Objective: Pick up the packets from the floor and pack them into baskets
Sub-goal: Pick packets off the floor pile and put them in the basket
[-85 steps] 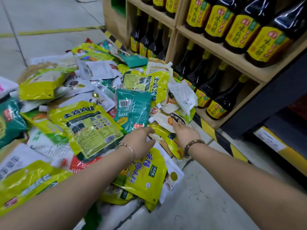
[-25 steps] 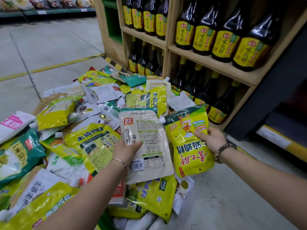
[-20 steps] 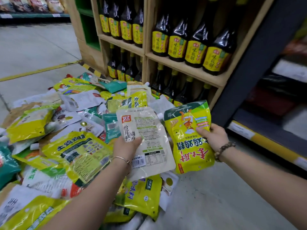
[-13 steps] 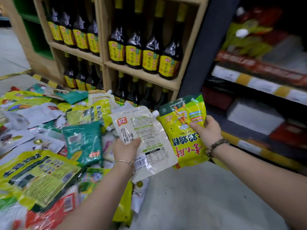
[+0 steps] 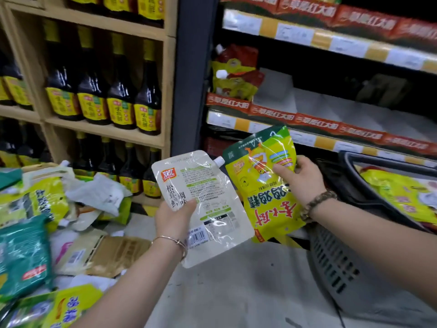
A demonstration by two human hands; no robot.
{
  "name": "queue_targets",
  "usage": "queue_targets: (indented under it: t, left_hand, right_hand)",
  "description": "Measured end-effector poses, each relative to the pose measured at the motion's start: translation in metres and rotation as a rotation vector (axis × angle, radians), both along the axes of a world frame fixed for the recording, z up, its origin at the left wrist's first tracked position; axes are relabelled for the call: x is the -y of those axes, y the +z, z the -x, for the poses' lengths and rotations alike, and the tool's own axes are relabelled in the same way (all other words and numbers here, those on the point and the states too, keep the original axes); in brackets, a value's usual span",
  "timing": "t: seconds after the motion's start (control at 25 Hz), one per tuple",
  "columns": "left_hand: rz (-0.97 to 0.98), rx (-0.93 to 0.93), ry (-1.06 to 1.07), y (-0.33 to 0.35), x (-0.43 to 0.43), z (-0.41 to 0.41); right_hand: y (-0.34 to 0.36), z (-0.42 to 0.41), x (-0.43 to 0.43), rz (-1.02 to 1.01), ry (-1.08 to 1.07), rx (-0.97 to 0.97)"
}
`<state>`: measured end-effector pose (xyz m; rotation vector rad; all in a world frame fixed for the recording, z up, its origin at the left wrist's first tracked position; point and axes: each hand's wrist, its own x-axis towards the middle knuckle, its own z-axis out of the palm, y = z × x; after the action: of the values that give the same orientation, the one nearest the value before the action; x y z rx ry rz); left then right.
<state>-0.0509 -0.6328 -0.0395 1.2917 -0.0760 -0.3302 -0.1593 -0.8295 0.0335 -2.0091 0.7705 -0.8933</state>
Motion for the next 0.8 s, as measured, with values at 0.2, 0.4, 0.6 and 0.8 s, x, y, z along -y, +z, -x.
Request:
queue_targets:
  t: [0.2, 0.4, 0.6, 0.8]
  left_hand:
    - [0.089, -0.062, -0.124, 0.032, 0.036, 0.045]
    - [0.106, 0.039, -0.254, 0.082, 0.088, 0.091]
    - [0.103, 0.164, -0.356, 0.128, 0.170, 0.146]
    - [0.098, 0.210, -0.453, 0.148, 0.275, 0.215]
  right_hand:
    - [0.047, 0.063, 0.037, 0.075, -0.091, -0.026]
    - [0.100, 0.133, 0.085, 0.179, -0.192, 0.077]
    - [0.144, 0.218, 0.157, 0.198, -0.287, 0.167]
    - [0.157, 0.315, 0.268, 0.169, -0.409, 0.183]
